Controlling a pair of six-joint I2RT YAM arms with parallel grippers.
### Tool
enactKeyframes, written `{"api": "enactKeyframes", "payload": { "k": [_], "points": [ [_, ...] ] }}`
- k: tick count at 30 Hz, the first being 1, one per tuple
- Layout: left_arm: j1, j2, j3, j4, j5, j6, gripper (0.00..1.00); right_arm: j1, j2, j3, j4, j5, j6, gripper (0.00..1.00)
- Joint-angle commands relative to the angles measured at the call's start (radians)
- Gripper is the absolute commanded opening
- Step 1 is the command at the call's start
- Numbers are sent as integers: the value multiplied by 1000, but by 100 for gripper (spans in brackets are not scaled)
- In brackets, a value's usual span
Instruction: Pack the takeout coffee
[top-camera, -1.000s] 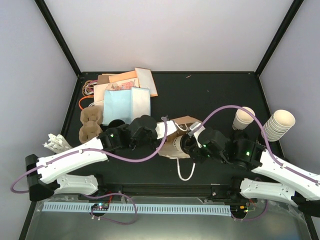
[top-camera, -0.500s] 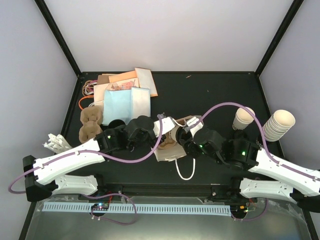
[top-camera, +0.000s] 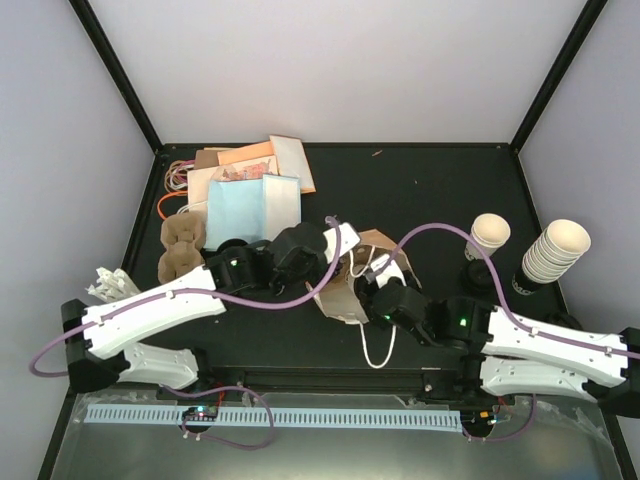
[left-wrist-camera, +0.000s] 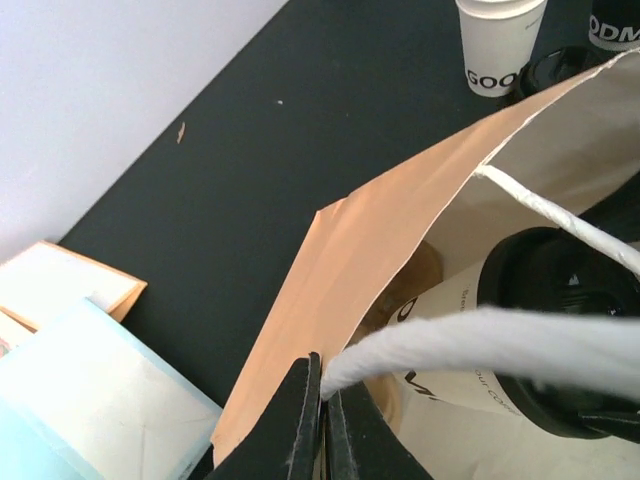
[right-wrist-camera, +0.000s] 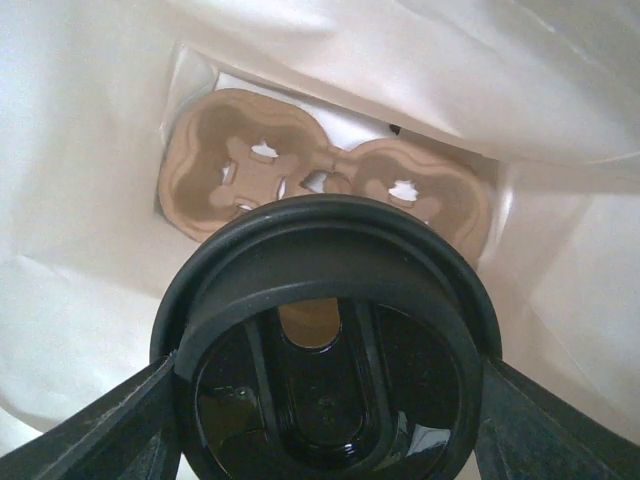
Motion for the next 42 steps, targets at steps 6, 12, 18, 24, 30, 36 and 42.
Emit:
{"api": "enactKeyframes", "payload": {
  "k": [6, 12, 18, 24, 30, 36, 42],
  "points": [
    [-5, 150, 197, -185, -47, -195, 1, 9, -112, -79, 90, 63, 116, 51],
    [-4, 156, 216, -191, 23, -217, 2, 8, -100, -82, 100, 59, 85, 51],
    [-3, 148, 212, -184, 55, -243, 1, 9, -37, -46, 91, 54, 70, 51],
    [-4, 130, 203, -172, 93, -213, 1, 7, -24, -32, 113, 60, 58, 52],
    [-8, 90, 131, -113, 113, -183, 1, -2, 80, 69, 5, 22, 90, 53],
    [-13, 70, 106, -81, 126, -178, 1, -39, 97, 93, -13, -32, 103, 52],
    [-17, 69, 98, -70, 147, -173, 2, -101, 118, 117, -25, -85, 101, 52]
  ]
}}
